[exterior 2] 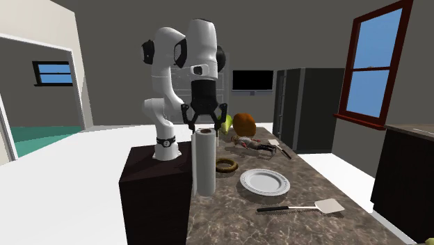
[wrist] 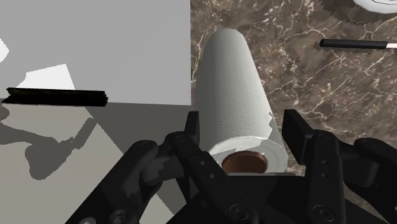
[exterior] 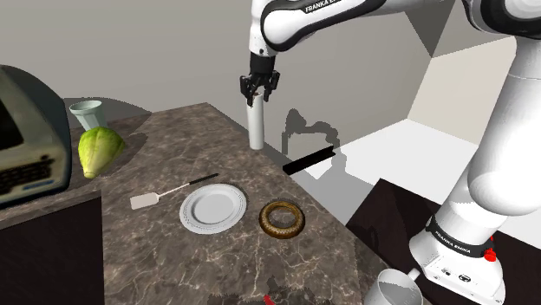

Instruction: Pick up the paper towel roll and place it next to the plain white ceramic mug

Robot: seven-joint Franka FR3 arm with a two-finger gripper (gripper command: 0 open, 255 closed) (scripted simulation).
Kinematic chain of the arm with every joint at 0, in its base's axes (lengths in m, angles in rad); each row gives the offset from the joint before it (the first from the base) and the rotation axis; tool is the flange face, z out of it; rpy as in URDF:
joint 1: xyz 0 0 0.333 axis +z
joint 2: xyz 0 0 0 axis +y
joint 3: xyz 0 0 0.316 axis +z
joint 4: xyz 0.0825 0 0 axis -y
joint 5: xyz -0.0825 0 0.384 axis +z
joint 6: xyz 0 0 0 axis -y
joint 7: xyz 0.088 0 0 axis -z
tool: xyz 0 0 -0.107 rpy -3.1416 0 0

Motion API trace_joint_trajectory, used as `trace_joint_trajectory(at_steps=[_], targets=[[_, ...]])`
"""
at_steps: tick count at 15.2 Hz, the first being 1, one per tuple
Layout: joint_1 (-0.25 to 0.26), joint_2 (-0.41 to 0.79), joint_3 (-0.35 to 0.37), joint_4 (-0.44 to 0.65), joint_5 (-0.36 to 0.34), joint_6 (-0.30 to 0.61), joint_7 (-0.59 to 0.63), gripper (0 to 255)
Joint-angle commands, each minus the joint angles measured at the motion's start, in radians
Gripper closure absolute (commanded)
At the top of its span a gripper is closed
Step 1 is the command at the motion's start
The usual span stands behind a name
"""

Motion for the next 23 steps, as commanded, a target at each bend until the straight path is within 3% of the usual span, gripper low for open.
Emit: trace_joint_trajectory(at_steps=[1,23], targets=[[0.0,-0.003,0.001,0.024,0.003,-0.027,-0.003,255],[0.011,0.018,0.007,0.348,0.006,-0.33,-0.025,255]])
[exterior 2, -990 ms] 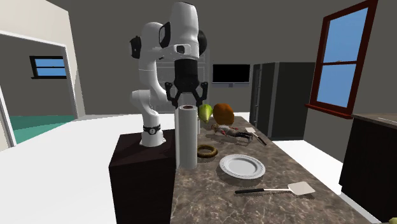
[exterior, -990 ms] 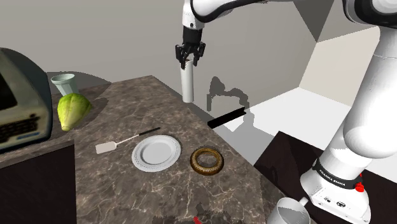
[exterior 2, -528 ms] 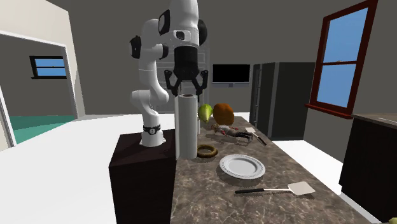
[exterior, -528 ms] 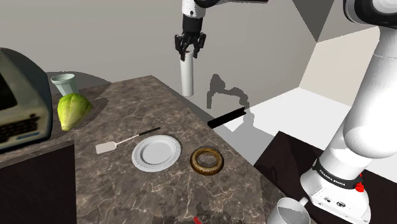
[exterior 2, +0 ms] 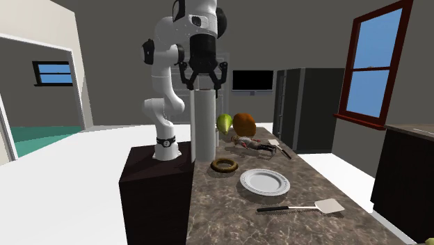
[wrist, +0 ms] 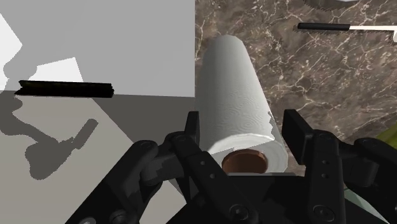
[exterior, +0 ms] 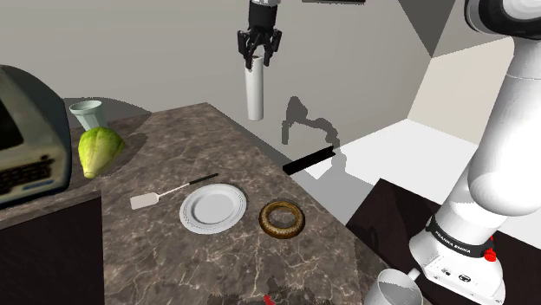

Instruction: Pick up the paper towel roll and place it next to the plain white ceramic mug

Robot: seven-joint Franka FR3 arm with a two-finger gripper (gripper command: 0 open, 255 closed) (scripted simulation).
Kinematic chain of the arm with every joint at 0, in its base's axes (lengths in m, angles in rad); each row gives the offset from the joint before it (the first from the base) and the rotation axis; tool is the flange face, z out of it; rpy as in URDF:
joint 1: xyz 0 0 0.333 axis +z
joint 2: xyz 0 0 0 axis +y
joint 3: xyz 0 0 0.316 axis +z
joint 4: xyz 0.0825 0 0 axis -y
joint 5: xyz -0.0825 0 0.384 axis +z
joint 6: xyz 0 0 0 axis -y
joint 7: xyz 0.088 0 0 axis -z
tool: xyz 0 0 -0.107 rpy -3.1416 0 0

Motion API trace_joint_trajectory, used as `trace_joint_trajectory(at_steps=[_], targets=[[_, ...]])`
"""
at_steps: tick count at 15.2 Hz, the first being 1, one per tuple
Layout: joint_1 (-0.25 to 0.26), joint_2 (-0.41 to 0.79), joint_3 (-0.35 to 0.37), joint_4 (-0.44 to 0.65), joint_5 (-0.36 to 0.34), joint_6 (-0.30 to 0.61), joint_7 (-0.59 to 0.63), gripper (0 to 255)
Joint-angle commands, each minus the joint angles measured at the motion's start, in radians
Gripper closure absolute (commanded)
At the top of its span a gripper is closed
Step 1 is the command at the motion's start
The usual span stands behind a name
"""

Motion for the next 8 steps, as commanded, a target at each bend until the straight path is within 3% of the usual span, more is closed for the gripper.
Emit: trace_joint_trajectory(at_steps=[1,8], targets=[[0.003,0.011,0.001,0.044,-0.003,-0.034,-0.001,255],[0.015,0.054,0.004,0.199,-0.014,-0.148,-0.003,255]])
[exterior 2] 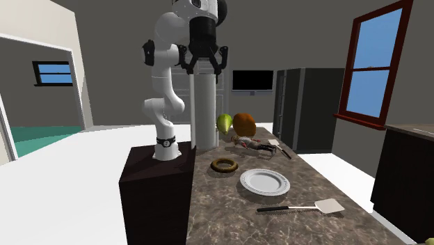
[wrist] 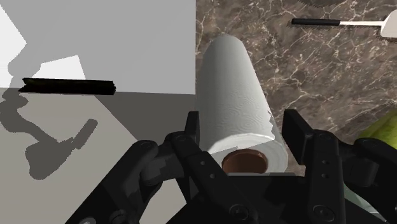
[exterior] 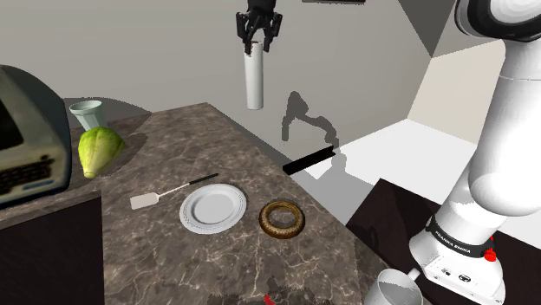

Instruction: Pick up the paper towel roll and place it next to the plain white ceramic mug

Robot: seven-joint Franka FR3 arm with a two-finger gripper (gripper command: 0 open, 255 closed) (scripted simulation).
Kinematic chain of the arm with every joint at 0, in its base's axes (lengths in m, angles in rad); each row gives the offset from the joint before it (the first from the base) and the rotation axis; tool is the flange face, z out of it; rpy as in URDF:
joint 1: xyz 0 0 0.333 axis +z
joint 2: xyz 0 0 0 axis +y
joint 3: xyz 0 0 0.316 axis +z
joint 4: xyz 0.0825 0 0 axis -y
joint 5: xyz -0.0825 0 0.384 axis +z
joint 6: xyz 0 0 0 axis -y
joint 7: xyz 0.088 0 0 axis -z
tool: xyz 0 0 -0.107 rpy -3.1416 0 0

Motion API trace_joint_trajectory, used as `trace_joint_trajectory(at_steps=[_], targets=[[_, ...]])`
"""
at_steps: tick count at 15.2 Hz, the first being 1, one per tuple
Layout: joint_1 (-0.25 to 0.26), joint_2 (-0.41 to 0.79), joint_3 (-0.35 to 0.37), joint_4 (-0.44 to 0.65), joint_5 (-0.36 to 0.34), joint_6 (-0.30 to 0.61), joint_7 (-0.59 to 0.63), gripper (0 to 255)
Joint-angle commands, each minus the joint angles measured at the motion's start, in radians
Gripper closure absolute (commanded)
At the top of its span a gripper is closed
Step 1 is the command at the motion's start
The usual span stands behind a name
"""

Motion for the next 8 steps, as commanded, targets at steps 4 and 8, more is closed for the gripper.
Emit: trace_joint_trajectory(at_steps=[4,8], targets=[[0.013,0.046,0.002,0.138,-0.014,-0.093,-0.002,255],[0.02,0.026,0.007,0.149,-0.012,-0.126,0.006,255]])
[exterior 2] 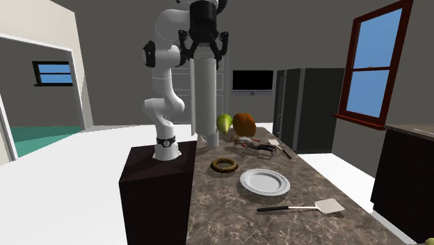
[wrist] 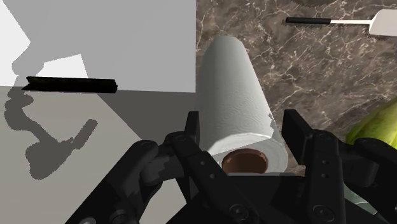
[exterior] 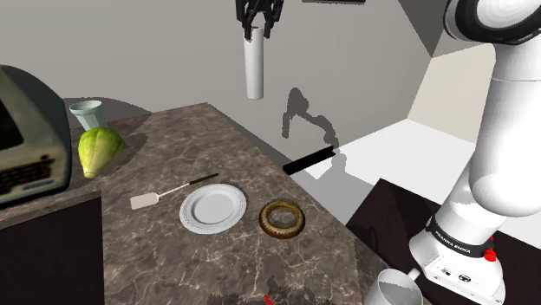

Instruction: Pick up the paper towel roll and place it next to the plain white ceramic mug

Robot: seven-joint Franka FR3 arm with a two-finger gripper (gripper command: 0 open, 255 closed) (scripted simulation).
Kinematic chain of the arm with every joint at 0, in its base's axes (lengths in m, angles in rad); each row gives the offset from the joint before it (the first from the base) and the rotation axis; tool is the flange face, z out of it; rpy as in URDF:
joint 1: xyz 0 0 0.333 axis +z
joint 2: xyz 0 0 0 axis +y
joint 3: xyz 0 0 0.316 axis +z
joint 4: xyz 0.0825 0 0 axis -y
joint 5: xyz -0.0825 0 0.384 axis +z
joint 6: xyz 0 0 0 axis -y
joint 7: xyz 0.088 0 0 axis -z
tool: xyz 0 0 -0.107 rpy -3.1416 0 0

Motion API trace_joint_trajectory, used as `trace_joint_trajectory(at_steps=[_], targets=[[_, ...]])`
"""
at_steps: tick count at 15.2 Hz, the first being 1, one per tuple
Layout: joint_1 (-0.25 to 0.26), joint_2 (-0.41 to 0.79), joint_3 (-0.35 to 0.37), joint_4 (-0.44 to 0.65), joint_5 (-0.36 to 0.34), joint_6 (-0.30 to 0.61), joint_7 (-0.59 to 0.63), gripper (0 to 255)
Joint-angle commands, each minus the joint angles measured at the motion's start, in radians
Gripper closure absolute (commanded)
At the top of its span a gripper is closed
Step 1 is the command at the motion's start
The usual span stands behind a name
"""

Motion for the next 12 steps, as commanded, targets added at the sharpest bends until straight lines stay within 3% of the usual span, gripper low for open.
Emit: trace_joint_trajectory(at_steps=[1,6,12], targets=[[-0.005,-0.075,0.006,-0.099,0.017,0.025,0.012,255],[0.0,-0.281,0.022,-0.357,0.065,0.081,0.054,255],[0.029,-0.483,0.045,-0.571,0.117,0.096,0.108,255]])
